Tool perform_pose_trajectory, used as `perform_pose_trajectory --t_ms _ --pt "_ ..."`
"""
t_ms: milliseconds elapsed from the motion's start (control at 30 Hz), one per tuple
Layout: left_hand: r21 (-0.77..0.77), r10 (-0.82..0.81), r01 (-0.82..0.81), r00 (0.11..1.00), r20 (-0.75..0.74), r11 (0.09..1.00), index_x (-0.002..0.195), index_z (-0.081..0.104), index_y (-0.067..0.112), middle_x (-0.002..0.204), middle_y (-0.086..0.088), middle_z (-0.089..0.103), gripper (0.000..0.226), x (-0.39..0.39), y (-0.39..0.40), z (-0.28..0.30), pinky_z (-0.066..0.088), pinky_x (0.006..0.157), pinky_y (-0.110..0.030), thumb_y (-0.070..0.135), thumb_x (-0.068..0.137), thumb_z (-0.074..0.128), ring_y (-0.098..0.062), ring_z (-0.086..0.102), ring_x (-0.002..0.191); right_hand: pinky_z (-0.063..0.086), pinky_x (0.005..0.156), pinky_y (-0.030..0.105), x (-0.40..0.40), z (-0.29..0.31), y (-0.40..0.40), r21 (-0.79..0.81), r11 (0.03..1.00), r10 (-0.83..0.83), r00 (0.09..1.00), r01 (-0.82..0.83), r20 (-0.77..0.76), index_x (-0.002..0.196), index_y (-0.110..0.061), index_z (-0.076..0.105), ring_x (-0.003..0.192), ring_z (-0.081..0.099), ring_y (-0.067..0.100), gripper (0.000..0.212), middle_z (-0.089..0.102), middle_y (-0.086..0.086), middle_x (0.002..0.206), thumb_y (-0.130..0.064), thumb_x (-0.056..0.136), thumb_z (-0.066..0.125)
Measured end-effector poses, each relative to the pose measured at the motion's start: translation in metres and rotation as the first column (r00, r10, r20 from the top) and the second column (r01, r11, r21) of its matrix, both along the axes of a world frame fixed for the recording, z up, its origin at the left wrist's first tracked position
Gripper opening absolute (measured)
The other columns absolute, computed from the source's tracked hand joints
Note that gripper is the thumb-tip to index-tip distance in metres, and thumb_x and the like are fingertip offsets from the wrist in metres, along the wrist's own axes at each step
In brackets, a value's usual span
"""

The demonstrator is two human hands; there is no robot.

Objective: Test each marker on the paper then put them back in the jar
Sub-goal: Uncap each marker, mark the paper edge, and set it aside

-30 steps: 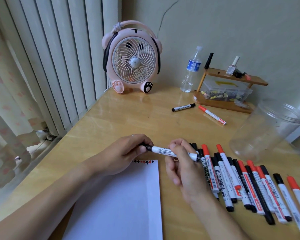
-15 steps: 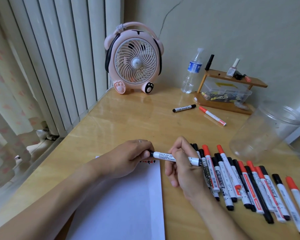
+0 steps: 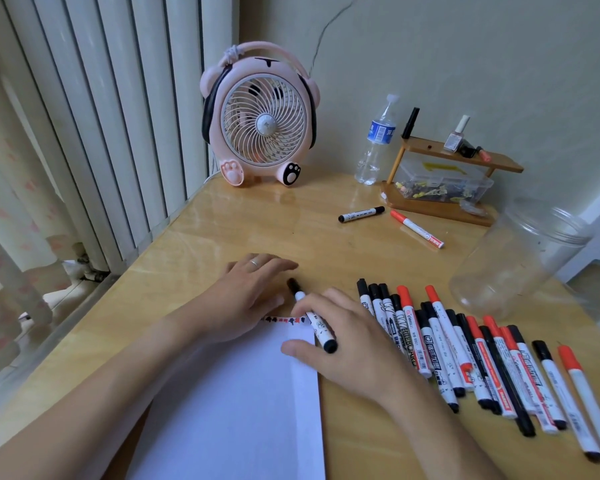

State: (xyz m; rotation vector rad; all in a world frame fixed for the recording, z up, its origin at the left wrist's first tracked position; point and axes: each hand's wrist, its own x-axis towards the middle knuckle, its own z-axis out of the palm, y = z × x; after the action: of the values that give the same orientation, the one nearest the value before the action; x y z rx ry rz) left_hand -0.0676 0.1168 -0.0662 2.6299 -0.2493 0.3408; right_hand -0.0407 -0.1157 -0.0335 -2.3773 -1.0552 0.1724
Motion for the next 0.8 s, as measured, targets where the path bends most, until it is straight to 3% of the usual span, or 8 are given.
perform_pose_trajectory --t_ms 100,167,267,367,500,667,800 --pt "0.077 0.049 -0.047 0.998 -0.032 0.996 0.153 0.036 0.033 0.146 0.01 0.041 0.053 -0.002 0.003 -0.003 0.023 0.105 -0.033 0.037 0.102 0.052 -0.013 0.031 0.139 0.047 0.095 0.032 0.002 0.001 -0.002 -0.19 0.979 -0.078 0.997 0.079 0.01 0.136 -0.043 0.049 0.115 0.047 0.003 0.077 0.041 -0.022 0.117 -0.091 0.075 0.047" --pt "0.113 0.037 -0.032 0.998 -0.044 0.993 0.15 0.039 0.034 0.146 0.011 0.039 0.057 -0.004 0.006 -0.001 0.022 0.112 -0.037 0.053 0.097 0.047 -0.012 0.03 0.141 0.044 0.096 0.031 0.003 0.0 -0.002 -0.23 0.962 -0.133 0.987 0.15 0.085 0.136 -0.04 0.053 0.115 0.045 0.008 0.084 0.043 -0.015 0.112 -0.094 0.076 0.032" --pt "0.114 -0.059 0.082 0.98 -0.189 0.99 0.151 0.03 0.048 0.151 0.017 0.029 0.082 -0.011 0.008 0.008 0.006 0.123 -0.041 0.086 0.08 0.043 -0.005 0.015 0.148 0.044 0.092 0.032 0.003 -0.002 -0.004 -0.238 0.934 -0.223 0.956 0.266 0.193 0.121 -0.038 0.063 0.112 0.046 0.014 0.068 0.045 -0.009 0.103 -0.083 0.087 0.026" --pt "0.085 -0.122 0.158 0.937 -0.329 0.984 0.15 0.019 0.057 0.153 0.022 0.02 0.098 -0.016 0.005 0.012 -0.014 0.123 -0.043 0.09 0.068 0.061 0.001 0.004 0.148 0.045 0.086 0.034 0.005 -0.001 -0.006 -0.215 0.897 -0.339 0.913 0.386 0.226 0.1 -0.026 0.066 0.111 0.049 0.019 0.037 0.045 -0.004 0.106 -0.056 0.101 0.043" --pt "0.105 -0.107 0.133 0.969 -0.222 0.985 0.144 0.034 0.055 0.147 0.02 0.027 0.082 -0.012 -0.003 0.004 -0.01 0.124 -0.054 0.088 0.074 0.059 -0.001 0.011 0.148 0.047 0.084 0.038 0.009 -0.004 -0.009 -0.097 0.871 -0.445 0.857 0.482 0.26 0.074 -0.024 0.046 0.106 0.051 0.025 0.032 0.048 0.001 0.101 -0.041 0.099 0.056" --pt "0.18 -0.091 0.121 0.982 -0.168 0.976 0.148 0.029 0.06 0.157 0.014 0.026 0.073 -0.008 -0.014 -0.001 -0.006 0.124 -0.051 0.09 0.083 0.041 -0.005 0.009 0.15 0.045 0.087 0.04 0.007 -0.004 -0.007 -0.113 0.856 -0.458 0.841 0.505 0.287 0.078 -0.023 0.042 0.103 0.05 0.025 0.031 0.046 0.0 0.1 -0.04 0.1 0.055" --pt "0.102 0.011 0.002 0.992 -0.123 0.995 0.151 0.033 0.056 0.163 0.018 0.026 0.084 0.003 -0.006 0.002 -0.008 0.124 -0.041 0.095 0.079 0.012 0.003 0.009 0.152 0.049 0.083 0.042 0.008 -0.003 -0.004 -0.032 0.86 -0.485 0.836 0.509 0.258 0.076 -0.024 0.046 0.098 0.053 0.026 0.029 0.049 -0.001 0.094 -0.04 0.099 0.056"
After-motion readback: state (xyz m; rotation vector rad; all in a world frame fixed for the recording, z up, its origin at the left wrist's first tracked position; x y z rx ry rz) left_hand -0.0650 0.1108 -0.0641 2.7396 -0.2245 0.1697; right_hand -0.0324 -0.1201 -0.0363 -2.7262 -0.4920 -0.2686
